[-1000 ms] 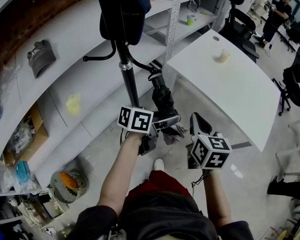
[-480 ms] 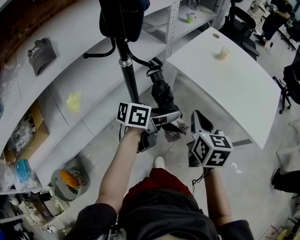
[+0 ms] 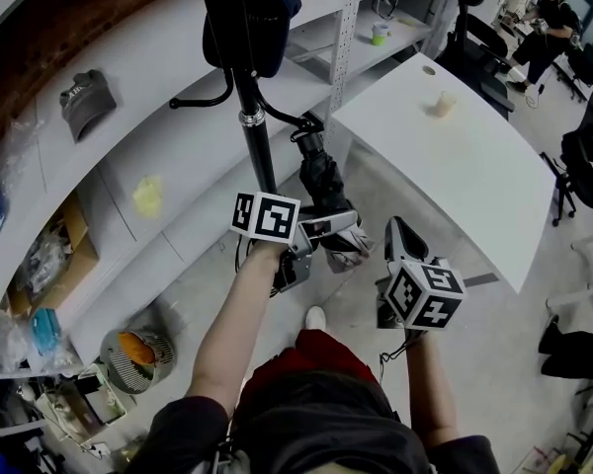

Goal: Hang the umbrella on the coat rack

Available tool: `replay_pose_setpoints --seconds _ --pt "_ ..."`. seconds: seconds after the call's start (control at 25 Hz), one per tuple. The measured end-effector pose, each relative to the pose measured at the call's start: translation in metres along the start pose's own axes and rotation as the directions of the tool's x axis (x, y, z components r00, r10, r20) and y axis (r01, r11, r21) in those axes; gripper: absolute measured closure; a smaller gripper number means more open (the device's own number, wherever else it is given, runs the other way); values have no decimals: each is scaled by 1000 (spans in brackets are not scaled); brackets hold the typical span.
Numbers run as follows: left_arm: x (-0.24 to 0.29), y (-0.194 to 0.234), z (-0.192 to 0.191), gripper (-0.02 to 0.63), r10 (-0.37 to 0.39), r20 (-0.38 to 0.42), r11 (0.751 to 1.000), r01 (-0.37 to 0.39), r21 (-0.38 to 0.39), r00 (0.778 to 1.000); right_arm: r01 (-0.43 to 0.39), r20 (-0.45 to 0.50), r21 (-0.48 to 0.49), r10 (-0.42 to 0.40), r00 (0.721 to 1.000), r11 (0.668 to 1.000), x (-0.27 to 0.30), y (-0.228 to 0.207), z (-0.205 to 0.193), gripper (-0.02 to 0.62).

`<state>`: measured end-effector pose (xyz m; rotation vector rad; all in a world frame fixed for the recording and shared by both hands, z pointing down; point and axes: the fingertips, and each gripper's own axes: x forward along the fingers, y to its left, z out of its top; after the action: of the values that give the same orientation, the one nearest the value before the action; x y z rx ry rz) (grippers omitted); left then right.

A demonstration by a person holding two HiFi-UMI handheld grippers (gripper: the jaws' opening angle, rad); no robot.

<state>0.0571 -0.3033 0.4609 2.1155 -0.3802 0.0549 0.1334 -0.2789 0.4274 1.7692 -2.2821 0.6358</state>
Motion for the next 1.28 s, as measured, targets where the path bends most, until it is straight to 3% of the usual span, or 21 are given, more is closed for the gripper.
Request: replay_pose_setpoints --seconds 0.64,1.28 --pt "8 -19 -4 408 -49 36 994 53 -92 998 31 13 14 -31 999 999 -30 -4 -9 577" --pt "4 -28 -2 408 -56 44 991 61 -117 997 25 27 -15 -24 999 1000 -40 7 -6 577"
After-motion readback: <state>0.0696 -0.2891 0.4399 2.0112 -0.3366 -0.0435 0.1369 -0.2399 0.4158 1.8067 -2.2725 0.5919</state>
